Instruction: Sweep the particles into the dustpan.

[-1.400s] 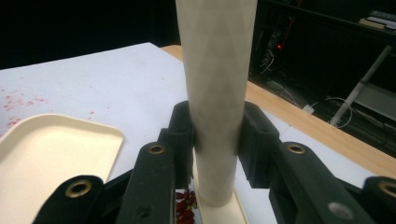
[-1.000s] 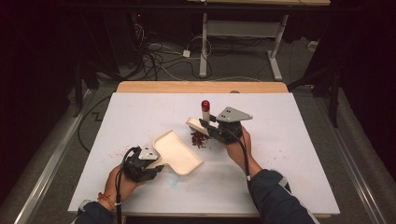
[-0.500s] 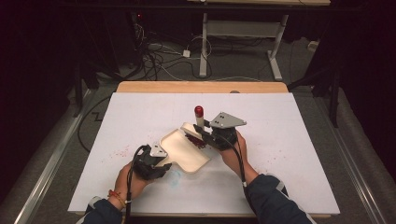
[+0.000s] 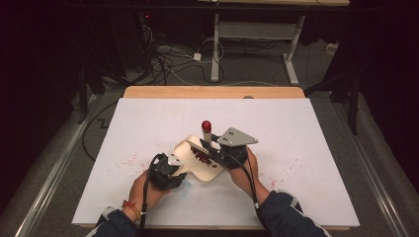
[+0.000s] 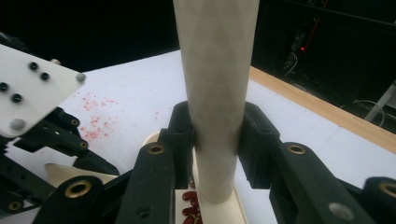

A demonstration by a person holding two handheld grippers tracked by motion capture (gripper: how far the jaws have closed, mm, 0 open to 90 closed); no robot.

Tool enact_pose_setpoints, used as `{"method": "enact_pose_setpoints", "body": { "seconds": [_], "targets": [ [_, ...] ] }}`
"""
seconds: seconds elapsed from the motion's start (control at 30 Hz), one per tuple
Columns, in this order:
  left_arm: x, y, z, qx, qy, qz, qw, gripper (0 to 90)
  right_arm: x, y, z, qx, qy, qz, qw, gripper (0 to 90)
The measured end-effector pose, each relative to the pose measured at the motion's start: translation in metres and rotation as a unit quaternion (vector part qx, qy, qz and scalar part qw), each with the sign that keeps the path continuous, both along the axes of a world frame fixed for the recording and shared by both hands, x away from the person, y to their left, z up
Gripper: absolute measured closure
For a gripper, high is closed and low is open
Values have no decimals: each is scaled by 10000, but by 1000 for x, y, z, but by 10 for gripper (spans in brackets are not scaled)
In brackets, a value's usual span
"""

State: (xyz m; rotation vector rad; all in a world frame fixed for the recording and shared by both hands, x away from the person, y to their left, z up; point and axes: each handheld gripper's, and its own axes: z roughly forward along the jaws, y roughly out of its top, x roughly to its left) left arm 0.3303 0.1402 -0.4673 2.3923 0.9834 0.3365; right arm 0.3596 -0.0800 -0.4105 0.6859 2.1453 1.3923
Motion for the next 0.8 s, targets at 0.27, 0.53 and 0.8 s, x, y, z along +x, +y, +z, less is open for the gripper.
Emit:
{"method": "enact_pose_setpoints", "body": {
  "seconds": [0.27, 0.53, 0.8],
  "targets": [
    [0, 1, -2, -24, 8, -28, 10000, 628, -7, 5, 1, 17, -1, 127, 9999, 699],
    [2, 6, -3, -180, 8, 50, 9998, 627, -13, 7, 4, 99, 99, 243, 9996, 702],
    [3, 8, -6, -168, 87, 1, 9998, 630, -16, 6, 5, 112, 117, 305, 9994, 705]
  ]
}}
